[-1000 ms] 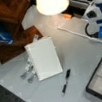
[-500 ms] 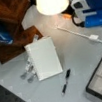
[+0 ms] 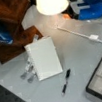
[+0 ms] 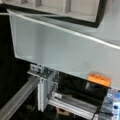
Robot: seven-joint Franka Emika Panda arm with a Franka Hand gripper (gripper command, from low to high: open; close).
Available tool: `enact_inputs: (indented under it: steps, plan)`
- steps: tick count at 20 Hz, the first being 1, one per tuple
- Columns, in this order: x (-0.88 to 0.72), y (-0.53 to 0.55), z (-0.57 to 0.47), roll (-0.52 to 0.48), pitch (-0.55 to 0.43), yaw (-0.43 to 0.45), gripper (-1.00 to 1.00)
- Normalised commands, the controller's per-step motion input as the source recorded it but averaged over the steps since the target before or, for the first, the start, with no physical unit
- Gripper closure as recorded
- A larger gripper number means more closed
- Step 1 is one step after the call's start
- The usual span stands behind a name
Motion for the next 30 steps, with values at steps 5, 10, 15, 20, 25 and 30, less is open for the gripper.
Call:
enact_inputs:
  steps: [5,10,15,20,25,30]
  plan:
    - [-0.47,-0.22,-0.19,-0.276,-0.211,-0.197,-1.00]
    - [-0.53,-0.31,-0.28,-0.214,-0.231,-0.143,-1.00]
    - [-0.46,-0.24,-0.22,-0.156,-0.228,-0.167,-1.00]
    - [-0.35,-0.11,-0.20,-0.191,-0.183,-0.155,-1.00]
    - [-0.27,-0.01,-0.18,-0.210,-0.105,-0.133,-1.00]
    - [-0.22,0.02,-0.20,-0.242,-0.092,-0.098,-1.00]
